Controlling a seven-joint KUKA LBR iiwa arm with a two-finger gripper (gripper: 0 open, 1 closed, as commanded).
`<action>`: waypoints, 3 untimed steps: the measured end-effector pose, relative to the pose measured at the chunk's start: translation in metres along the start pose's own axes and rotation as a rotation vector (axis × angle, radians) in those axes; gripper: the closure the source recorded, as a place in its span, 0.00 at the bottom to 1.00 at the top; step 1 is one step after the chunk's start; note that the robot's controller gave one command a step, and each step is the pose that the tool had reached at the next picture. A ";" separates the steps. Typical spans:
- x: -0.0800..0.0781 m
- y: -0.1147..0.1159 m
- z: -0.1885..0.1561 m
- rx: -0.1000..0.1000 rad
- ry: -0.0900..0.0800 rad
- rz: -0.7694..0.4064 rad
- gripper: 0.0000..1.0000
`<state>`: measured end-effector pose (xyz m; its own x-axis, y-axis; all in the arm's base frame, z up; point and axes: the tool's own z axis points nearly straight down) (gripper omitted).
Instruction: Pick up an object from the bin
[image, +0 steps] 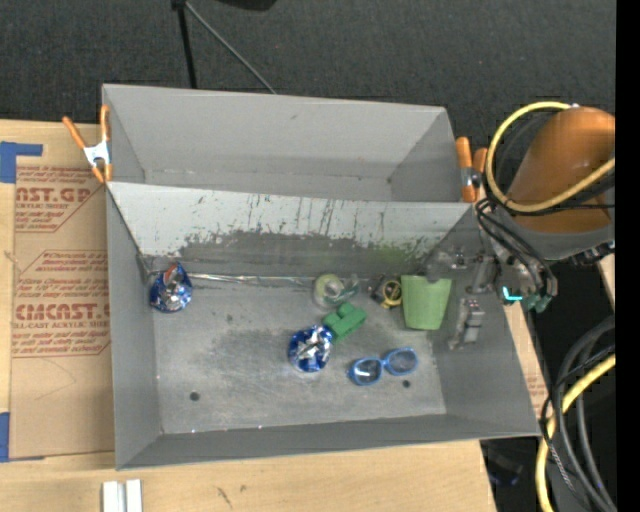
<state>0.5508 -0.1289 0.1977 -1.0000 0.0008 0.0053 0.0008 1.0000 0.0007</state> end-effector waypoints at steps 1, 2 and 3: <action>-0.029 -0.008 0.103 0.001 -0.011 -0.064 0.00; 0.023 0.065 0.124 -0.004 0.000 -0.166 0.00; 0.065 0.123 0.127 0.004 -0.018 -0.595 0.00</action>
Offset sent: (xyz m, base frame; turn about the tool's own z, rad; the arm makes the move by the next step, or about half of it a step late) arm 0.0318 -0.0114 -0.1277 -0.0687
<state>0.4848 -0.0056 0.0714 -0.8288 -0.5594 -0.0122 -0.5594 0.8289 -0.0054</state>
